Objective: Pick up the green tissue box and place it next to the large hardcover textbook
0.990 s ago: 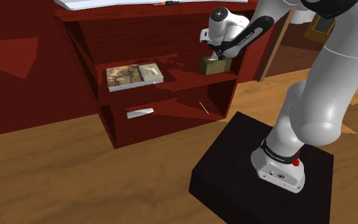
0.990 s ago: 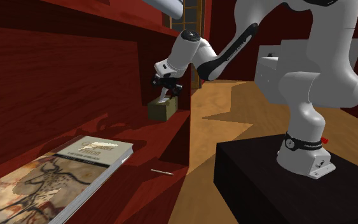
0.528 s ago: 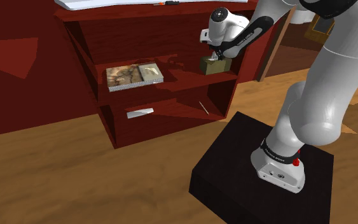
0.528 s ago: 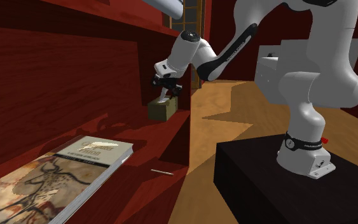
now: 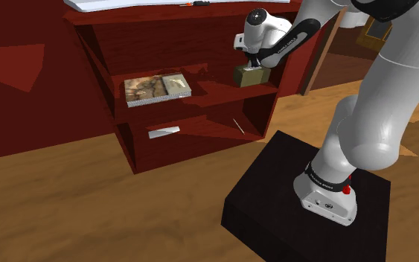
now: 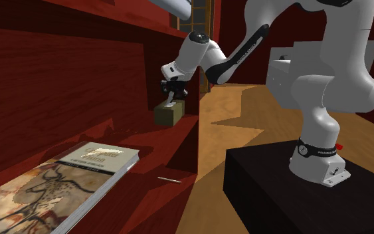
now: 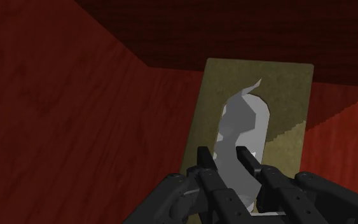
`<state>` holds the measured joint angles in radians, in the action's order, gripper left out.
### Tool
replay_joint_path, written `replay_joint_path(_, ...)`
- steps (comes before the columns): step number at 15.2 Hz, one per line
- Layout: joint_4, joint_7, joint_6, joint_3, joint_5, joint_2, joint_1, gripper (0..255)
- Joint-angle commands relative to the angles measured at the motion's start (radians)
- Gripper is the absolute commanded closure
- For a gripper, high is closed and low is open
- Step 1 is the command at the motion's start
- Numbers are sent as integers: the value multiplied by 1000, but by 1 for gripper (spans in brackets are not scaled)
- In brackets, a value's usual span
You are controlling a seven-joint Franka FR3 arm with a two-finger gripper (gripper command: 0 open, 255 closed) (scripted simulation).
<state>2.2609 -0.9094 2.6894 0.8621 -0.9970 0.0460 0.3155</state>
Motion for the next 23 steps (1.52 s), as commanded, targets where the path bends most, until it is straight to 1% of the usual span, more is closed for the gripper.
replay_joint_path(1,1,-1,-2,1,0,1,-1,255)
replay_joint_path(2,1,0,1,1,1,4,-2,255)
replay_joint_path(12,-39,-96,-136,-17,40,-114,21,255)
replay_joint_path(22,-101,-181,-268,-37,78,-202,45,255)
replay_joint_path(23,54,-174,-252,-26,52,-185,43,255)
